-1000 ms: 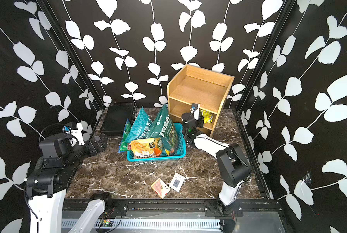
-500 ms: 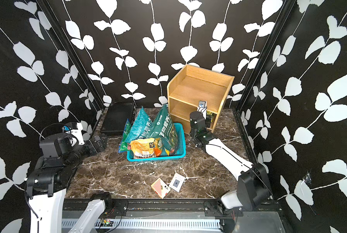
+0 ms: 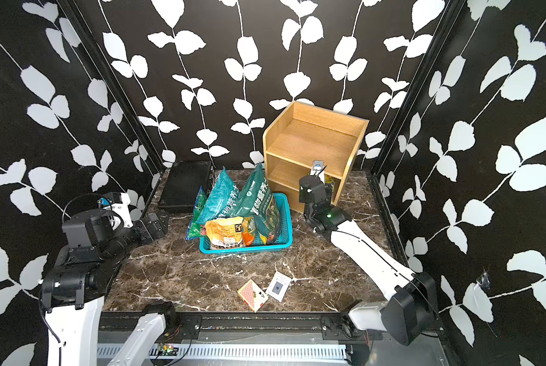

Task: Take down the fertilizer bag from the shelf
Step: Pick up the fertilizer bag from the shelf, then place the fertilizer bag in the storage box.

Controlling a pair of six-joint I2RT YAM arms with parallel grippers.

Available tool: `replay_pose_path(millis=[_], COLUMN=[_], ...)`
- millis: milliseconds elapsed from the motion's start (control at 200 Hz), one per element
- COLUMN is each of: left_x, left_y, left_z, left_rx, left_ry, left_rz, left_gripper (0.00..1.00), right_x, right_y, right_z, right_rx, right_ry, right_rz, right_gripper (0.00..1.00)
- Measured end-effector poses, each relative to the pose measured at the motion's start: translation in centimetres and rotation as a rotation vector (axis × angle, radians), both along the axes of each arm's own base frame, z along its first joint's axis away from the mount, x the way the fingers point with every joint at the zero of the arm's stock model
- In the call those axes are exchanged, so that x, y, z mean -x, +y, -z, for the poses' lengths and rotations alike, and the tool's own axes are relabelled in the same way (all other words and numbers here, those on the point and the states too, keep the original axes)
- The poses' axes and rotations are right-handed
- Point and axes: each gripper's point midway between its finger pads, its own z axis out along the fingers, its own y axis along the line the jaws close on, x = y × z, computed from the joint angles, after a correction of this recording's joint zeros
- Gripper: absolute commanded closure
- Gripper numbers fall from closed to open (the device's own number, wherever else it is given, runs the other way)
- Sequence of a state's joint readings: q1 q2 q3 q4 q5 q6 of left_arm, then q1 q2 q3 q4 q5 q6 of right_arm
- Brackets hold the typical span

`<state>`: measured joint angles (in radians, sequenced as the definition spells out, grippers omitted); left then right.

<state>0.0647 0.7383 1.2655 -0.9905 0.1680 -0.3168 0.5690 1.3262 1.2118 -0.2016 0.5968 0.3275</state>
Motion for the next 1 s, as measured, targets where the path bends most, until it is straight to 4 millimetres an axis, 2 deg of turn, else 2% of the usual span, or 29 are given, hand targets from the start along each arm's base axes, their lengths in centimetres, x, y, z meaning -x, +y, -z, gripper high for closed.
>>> replay_pose_path(millis=[115,215,330,425,550,650,1000], left_x=[0.0,0.0,0.0,0.0,0.3,0.6,0.1], left_y=[0.0,0.0,0.0,0.0,-0.1,-0.3,-3.1], left_z=[0.1,0.2,0.2,0.3,0.2,0.0,0.2], left_rx=[0.0,0.0,0.0,0.001,0.004,0.006,0.075], left_ry=[0.003,0.005,0.005,0.006,-0.003,-0.015,-0.011], left_rz=[-0.001,-0.002,-0.002,-0.002,0.005,0.016,0.174], left_gripper=[0.01,0.01,0.01,0.01,0.01,0.01,0.01], right_x=[1.1,2.8,3.9,3.7,2.4,2.2,2.8], right_y=[1.5,2.6,4.0,5.9,8.6,9.7,11.5], right_z=[-1.5,-2.9,-3.2,-1.7,2.3,4.9,5.0], right_rx=[-0.102,-0.195,-0.28,-0.299,-0.264,-0.238,-0.24], right_ry=[0.04,0.051,0.075,0.131,0.254,0.323,0.322], right_rz=[-0.076,-0.143,-0.207,-0.259,-0.298,-0.312,-0.357], right_gripper=[1.0,1.0,1.0,1.0,1.0,1.0,1.0])
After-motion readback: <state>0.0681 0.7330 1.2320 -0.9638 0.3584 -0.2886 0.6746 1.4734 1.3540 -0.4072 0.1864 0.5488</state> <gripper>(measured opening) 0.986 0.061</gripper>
